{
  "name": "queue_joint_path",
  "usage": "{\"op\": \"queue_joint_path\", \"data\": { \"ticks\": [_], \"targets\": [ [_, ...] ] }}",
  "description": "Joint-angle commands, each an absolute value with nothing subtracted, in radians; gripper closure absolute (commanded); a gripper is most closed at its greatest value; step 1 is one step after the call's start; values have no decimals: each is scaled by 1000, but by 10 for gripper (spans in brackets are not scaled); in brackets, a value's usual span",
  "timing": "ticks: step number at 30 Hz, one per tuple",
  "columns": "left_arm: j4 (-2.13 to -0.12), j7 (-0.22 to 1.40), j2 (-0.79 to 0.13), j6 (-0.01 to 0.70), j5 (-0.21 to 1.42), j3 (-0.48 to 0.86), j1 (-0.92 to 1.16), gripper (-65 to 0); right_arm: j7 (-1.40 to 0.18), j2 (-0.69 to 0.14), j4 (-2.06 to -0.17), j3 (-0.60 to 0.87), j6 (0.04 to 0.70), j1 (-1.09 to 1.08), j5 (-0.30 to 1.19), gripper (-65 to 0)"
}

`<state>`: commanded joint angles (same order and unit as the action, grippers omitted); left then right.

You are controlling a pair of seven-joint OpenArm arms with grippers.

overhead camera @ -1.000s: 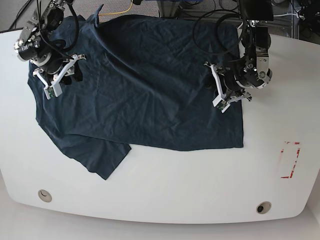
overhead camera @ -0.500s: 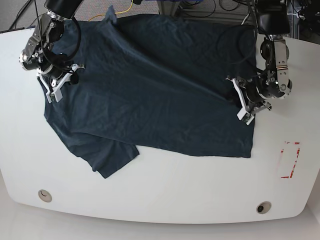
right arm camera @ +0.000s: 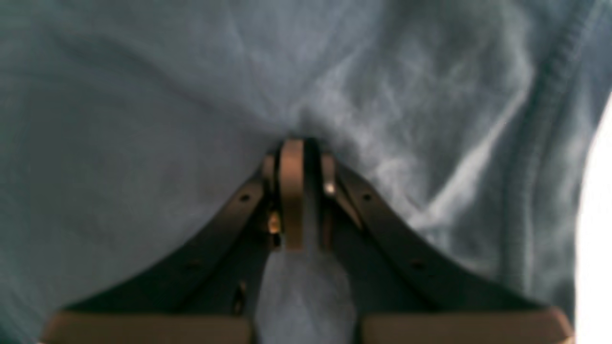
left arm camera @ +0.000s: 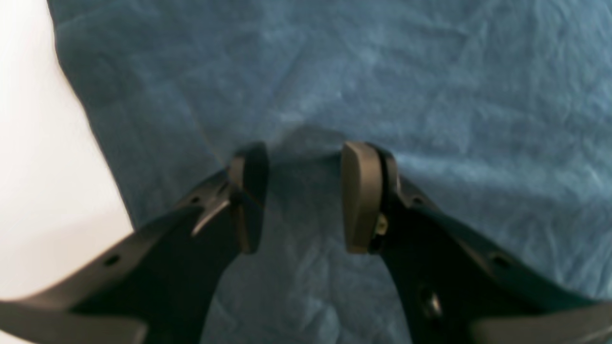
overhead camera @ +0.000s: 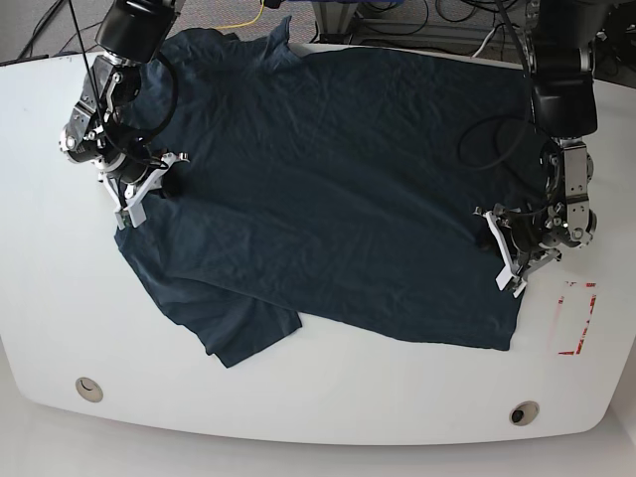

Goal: Layout the t-shirt on the table in an organized manner, then fold the t-shirt properly
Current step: 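Release and reposition both grippers onto the shirt's side edges, then grasp the shirt side edges with both grippers and spread them apart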

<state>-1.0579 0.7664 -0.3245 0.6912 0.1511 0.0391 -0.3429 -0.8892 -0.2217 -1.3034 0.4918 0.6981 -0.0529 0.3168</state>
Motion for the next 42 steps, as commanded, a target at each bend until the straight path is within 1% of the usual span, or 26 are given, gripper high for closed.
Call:
{"op": "queue_joint_path", "data": {
  "ticks": [4,6,9,19,29,31,33,34,35,37,38,39,40,41,42],
  "targets": [
    [-1058,766,-320,694,151,24,-360,-237,-800,-249,-1182,479,698,-111,265,-41],
    [-1058,765,-303,694,151,21,-366,-237,-763,-252,-1148,479,698,-131,240,-41],
    [-1058,765,-286,694,147,21,-374,-237,-739,-280,-1109,479,698,-168,199,-41],
    [-1058,763,-286,691,147,19,-387,-239,-737,-357,-1101,483,698,-194,193,-41],
    [-1061,763,-289,694,151,22,-392,-240,-737,-361,-1116,483,698,-194,193,-44],
    [-1061,763,-291,696,151,24,-394,-242,-737,-354,-1148,483,698,-193,193,-78],
    [-1073,763,-291,696,153,25,-400,-242,-740,-352,-1202,483,698,-186,193,-163],
    [-1086,763,-291,696,153,25,-404,-242,-740,-352,-1218,483,698,-186,193,-195],
    [-1107,766,-291,696,153,25,-406,-243,-742,-349,-1245,483,698,-186,193,-254],
    [-1136,771,-291,696,153,27,-407,-243,-743,-338,-1280,484,698,-185,193,-320],
    [-1168,783,-291,696,153,27,-407,-246,-745,-332,-1328,486,698,-182,193,-380],
    [-1182,794,-291,696,153,28,-409,-253,-753,-331,-1351,486,698,-176,193,-409],
    [-1199,808,-291,696,153,35,-409,-269,-765,-328,-1379,486,698,-165,193,-433],
    [-1224,826,-291,696,153,50,-410,-304,-788,-326,-1420,486,698,-157,193,-455],
    [-1245,840,-288,696,153,62,-410,-333,-805,-325,-1448,486,698,-153,193,-463]
  ]
}}
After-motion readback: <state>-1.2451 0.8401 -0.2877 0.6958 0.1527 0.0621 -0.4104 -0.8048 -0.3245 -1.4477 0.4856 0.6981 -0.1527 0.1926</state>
